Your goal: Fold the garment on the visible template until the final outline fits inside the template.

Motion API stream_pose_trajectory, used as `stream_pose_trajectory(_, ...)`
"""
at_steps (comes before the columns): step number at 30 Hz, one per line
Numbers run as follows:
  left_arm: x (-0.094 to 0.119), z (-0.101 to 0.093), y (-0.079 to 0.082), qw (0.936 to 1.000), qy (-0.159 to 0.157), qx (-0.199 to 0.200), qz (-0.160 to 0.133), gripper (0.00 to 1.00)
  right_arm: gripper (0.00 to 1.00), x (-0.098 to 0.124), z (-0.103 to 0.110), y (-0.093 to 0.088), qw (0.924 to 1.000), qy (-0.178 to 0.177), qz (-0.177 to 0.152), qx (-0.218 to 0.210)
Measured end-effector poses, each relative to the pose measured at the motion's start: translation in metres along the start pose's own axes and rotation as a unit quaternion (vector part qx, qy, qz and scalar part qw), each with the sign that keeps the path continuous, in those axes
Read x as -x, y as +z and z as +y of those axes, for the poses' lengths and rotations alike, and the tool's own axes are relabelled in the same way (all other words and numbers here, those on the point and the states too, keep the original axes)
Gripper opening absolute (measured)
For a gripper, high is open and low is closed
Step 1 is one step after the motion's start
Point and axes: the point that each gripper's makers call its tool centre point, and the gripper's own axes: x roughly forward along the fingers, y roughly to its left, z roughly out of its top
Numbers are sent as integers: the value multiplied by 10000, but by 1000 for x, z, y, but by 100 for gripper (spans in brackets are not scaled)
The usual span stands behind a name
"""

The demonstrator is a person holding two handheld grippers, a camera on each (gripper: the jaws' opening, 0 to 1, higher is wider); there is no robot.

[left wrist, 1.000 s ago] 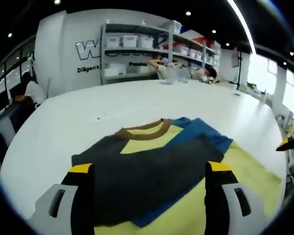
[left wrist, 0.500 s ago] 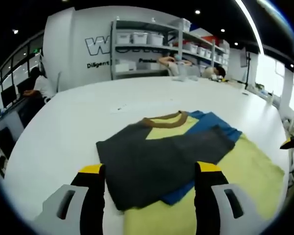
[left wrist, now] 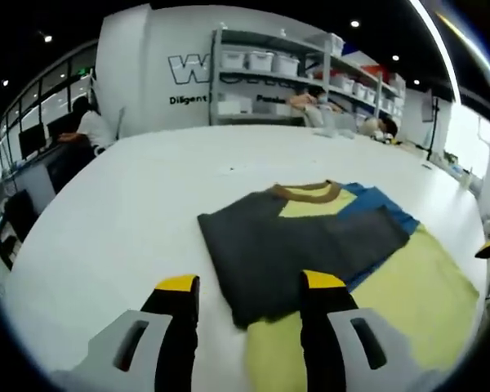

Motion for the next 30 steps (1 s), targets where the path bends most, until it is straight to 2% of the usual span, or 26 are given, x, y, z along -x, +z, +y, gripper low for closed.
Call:
stream_pose_trajectory(5,3,1,-11,9999,-29,70,145,36,97,2,-2,-1,10000,-31,10,-17)
stream_pose_trajectory(8,6,2,-16,9998,4,-12,193,29,97,2,-1,-2,10000,-31,21,-26)
stream_pose_trajectory(13,0,6,-27,9995,-21,108,306,21,97,4,-2,-1,10000,-56,23,-23)
stream_pose_trajectory(16,-2,3,-28,9990,-77,317,320,16,97,6,-3,-1,10000,-72,9,-33)
stream_pose_trajectory(19,-4,3,-28,9993,-24,148,354,14,97,7,-4,-5,9999,-101,84,-46)
stream_pose_trajectory(25,-5,3,-26,9993,-30,153,352,6,97,9,-5,-7,9998,-131,73,-99)
stream_pose_trajectory(30,-5,11,-22,9990,157,-142,382,2,97,6,1,-9,9999,-52,146,-22)
